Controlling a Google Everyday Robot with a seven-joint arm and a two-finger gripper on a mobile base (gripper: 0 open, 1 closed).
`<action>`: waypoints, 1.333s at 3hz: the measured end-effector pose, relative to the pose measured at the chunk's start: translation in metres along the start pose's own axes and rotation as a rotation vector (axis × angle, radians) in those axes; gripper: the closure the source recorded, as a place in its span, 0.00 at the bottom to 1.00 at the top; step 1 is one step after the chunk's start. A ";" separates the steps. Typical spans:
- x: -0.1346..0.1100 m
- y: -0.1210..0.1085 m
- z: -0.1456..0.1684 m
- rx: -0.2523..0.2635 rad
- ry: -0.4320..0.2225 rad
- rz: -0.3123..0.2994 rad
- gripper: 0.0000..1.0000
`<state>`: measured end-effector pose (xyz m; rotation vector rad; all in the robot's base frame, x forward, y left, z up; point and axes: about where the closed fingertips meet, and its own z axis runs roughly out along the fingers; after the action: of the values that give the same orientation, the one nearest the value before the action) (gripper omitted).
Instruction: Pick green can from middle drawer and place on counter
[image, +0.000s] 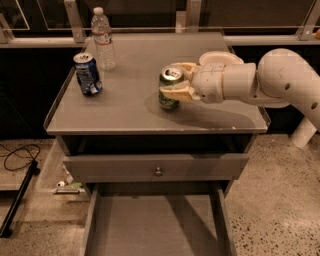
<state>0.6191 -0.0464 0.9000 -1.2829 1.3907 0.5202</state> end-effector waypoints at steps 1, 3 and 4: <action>0.000 -0.002 0.001 0.007 -0.001 0.000 0.89; 0.000 -0.002 0.001 0.007 -0.001 -0.001 0.47; 0.000 -0.002 0.001 0.007 -0.001 -0.001 0.24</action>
Offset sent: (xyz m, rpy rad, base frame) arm 0.0021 0.0002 0.0009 0.0022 -0.0037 -0.0063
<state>0.6212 -0.0460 0.9009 -1.2769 1.3903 0.5149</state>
